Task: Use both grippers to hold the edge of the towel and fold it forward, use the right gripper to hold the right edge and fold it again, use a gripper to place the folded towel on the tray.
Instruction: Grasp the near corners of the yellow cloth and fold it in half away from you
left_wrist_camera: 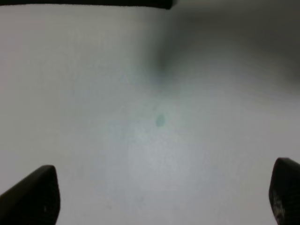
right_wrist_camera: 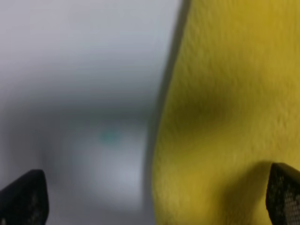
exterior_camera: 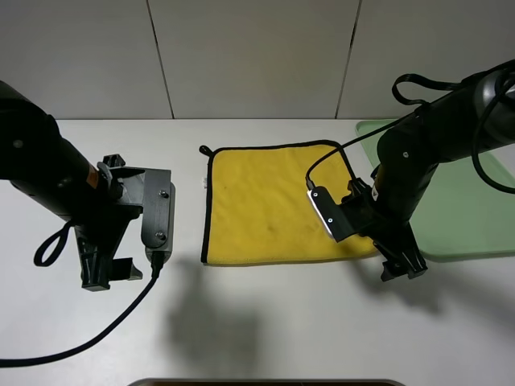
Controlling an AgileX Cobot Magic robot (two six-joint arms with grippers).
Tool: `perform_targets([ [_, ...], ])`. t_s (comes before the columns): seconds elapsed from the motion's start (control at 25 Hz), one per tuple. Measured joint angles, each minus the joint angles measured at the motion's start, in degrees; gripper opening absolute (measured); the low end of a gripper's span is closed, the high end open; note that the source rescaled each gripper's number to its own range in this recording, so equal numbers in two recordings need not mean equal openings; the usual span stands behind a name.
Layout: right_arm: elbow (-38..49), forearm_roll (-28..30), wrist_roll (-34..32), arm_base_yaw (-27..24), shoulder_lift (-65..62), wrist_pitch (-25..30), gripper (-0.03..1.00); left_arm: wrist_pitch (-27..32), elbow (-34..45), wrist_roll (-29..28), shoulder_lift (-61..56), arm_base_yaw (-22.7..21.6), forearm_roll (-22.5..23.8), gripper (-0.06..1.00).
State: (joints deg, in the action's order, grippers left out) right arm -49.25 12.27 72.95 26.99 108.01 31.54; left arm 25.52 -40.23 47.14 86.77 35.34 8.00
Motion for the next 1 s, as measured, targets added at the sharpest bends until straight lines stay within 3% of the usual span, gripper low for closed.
perform_targets([
  [0.36, -0.1, -1.8, 1.6, -0.5, 2.0, 0.0, 1.0, -3.3, 0.0, 1.3, 0.2, 0.0, -0.2, 0.88],
  [0.68, -0.2, -1.9, 1.7, -0.4, 2.3, 0.1, 1.0, -6.5, 0.0, 3.7, 5.1, 0.0, -3.0, 0.88],
  [1.0, -0.3, -2.1, 1.8, -0.3, 2.4, 0.1, 1.0, -12.2, -0.5, 4.2, 7.7, 1.7, -7.5, 0.78],
])
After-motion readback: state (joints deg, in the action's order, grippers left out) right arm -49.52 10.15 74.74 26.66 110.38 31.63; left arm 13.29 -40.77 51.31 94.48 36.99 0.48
